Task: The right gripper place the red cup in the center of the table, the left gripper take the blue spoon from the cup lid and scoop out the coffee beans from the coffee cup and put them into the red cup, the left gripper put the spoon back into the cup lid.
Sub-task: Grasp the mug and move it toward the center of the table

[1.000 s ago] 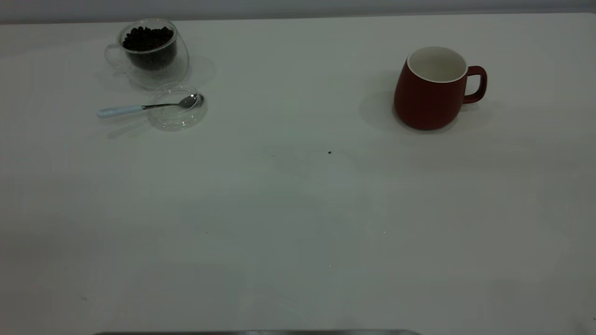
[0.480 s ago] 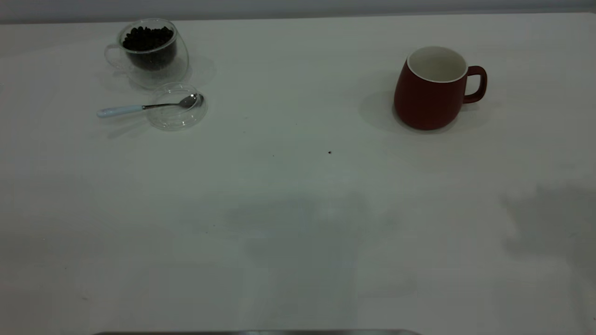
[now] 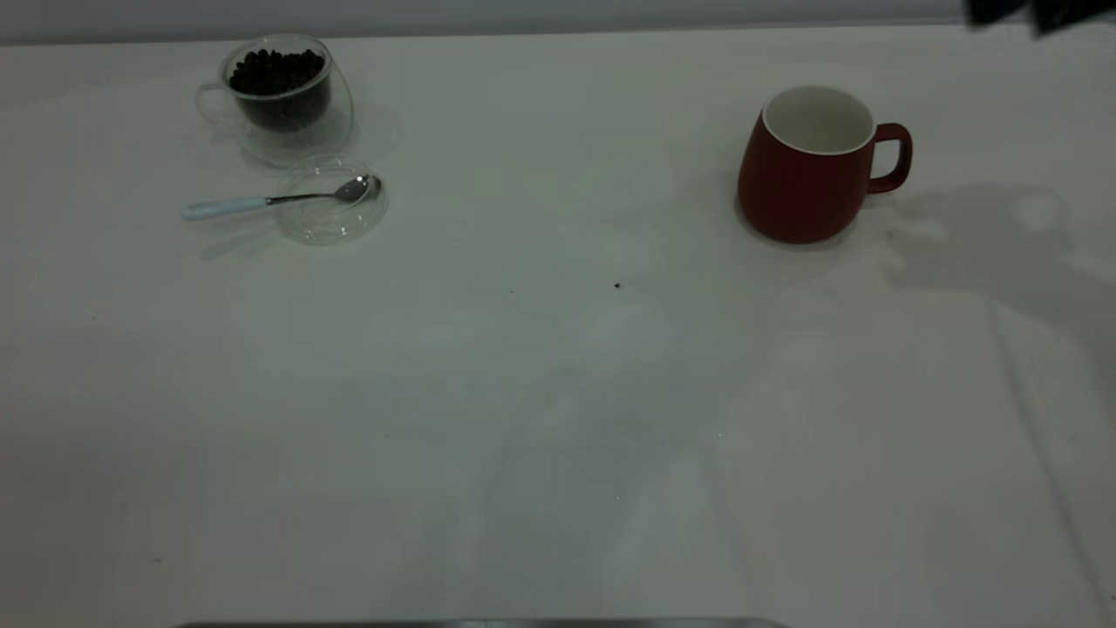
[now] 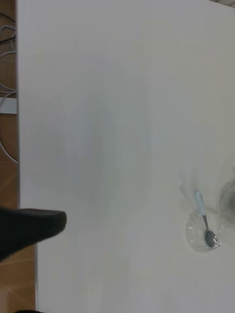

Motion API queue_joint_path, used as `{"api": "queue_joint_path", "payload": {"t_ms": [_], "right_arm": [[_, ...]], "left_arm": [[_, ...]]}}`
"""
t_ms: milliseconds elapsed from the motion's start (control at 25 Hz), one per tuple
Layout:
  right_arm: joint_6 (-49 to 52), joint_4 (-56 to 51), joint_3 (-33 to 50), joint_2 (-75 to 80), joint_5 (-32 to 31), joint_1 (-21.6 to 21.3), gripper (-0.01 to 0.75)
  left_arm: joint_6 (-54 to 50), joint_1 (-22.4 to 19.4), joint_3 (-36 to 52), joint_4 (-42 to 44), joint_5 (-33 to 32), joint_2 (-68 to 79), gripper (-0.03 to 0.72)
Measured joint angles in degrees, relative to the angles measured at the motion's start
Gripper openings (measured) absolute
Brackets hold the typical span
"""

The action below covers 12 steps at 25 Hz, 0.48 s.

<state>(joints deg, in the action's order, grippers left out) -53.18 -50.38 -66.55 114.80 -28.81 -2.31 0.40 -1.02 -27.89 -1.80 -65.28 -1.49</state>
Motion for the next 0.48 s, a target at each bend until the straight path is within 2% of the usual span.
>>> {"api": "queue_joint_path", "payload": {"t_ms": [200, 480], "right_arm": [[0.0, 1.1, -6.0, 7.7, 0.2, 0.0, 0.536], [-0.1, 1.9, -11.2, 14.2, 6.1, -0.1, 0.536]], "left_arm": [[-0.1, 0.0, 0.0, 0.0, 0.0, 0.0, 0.460], [-0.1, 0.0, 0.0, 0.0, 0.0, 0.0, 0.460]]}}
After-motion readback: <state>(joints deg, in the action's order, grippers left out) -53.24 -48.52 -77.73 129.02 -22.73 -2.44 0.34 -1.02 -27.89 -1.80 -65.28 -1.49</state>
